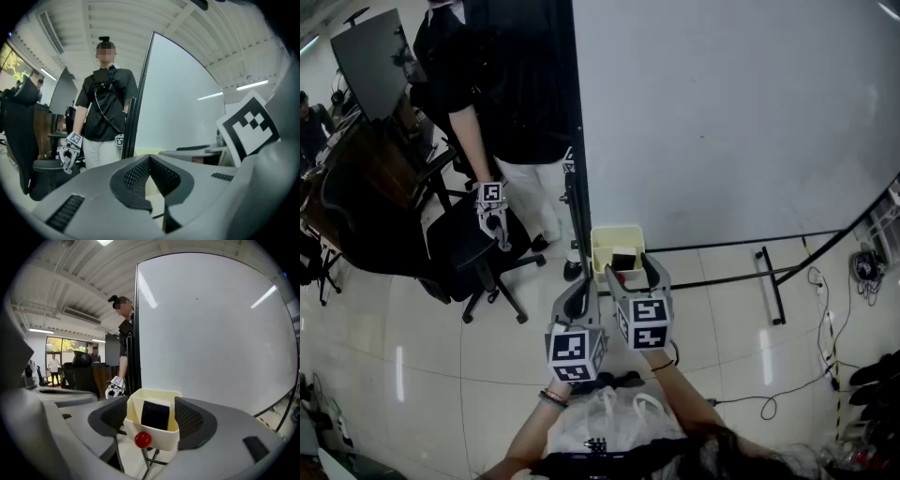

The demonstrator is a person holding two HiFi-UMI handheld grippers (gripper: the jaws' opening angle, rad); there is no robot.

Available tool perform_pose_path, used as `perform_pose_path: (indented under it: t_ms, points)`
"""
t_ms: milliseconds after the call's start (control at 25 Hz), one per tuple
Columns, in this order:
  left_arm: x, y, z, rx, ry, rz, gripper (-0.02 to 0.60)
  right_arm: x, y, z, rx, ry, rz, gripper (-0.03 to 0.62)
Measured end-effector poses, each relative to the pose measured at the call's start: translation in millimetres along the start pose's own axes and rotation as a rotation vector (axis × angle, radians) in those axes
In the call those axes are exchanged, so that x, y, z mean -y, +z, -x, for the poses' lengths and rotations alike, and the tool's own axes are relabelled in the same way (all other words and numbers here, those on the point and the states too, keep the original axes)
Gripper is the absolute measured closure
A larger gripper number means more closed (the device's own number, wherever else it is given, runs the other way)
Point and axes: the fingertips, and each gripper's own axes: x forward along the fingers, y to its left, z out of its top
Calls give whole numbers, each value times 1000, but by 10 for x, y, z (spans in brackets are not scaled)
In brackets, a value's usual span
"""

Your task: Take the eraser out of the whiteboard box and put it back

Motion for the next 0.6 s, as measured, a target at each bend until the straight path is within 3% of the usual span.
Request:
perform_pose_path:
  t_ms: [280, 400, 600]
  points:
    - [-21, -82, 100, -27, 17, 26, 578, -88, -215, -281, -146, -37, -9, 250]
    - [-53, -81, 104, -22, 24, 35, 578, -80, -231, -324, -136, -100, 60, 297]
    - [-119, -76, 89, -21, 30, 40, 578, -55, -192, -311, -99, -57, 84, 324]
